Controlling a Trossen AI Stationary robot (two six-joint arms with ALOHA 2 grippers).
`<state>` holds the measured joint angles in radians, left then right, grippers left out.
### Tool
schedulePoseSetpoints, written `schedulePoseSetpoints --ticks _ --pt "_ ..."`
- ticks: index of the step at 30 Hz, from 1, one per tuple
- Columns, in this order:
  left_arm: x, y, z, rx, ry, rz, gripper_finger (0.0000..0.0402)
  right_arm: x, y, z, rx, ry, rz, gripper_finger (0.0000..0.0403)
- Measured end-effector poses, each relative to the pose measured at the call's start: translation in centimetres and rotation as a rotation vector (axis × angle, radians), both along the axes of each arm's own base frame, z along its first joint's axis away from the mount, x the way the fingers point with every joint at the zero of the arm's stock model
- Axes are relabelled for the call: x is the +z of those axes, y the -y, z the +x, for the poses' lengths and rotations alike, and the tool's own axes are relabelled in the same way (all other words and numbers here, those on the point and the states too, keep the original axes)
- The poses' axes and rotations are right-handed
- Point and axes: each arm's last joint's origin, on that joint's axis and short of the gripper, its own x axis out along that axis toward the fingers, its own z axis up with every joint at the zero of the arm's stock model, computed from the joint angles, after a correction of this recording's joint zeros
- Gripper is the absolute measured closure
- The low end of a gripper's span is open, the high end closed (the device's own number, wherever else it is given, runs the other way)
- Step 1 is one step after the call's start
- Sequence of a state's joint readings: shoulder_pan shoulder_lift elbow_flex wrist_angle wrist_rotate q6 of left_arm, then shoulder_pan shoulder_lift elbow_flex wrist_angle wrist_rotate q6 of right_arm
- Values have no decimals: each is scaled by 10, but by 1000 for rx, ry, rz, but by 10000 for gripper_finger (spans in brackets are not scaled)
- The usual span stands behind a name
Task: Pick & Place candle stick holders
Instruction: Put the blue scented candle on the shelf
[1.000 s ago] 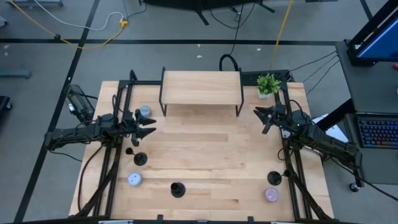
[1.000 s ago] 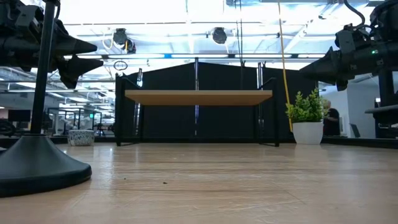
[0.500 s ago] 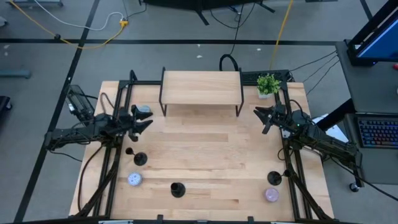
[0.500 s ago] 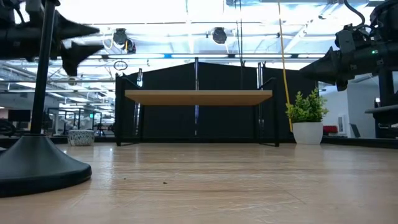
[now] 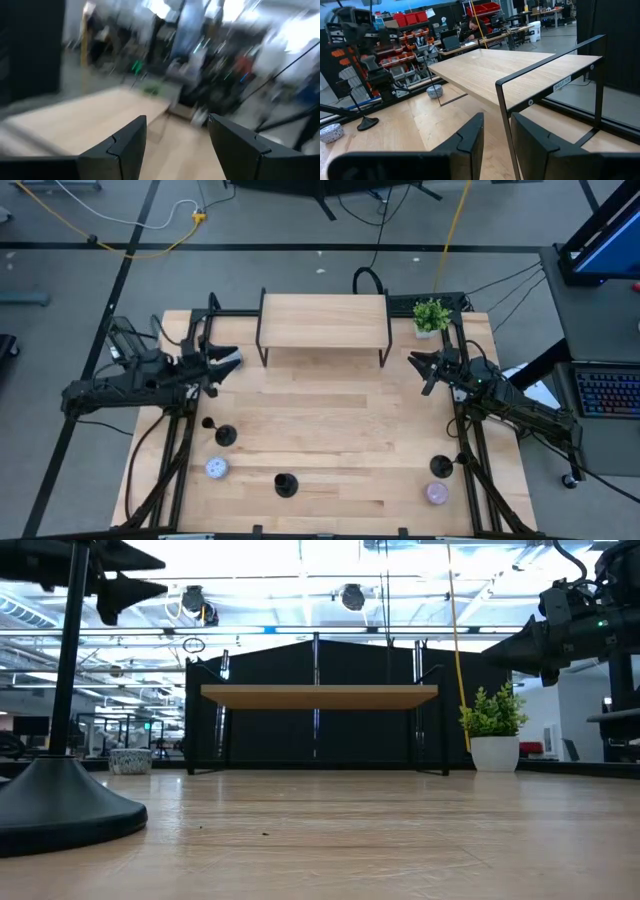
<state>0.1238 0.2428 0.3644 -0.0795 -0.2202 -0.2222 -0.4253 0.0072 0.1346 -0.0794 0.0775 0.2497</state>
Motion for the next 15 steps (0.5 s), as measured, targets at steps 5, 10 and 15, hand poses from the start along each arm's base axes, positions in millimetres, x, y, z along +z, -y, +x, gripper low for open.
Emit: schedulePoseSetpoints --ticks 5,10,15 --pt "26 -6 13 150 -328 -23 183 0 0 0 0 0 0 314" --pt "42 -10 20 264 -678 -84 183 0 0 0 0 0 0 314" --pt "49 -16 21 352 -913 -205 183 0 0 0 0 1 0 314"
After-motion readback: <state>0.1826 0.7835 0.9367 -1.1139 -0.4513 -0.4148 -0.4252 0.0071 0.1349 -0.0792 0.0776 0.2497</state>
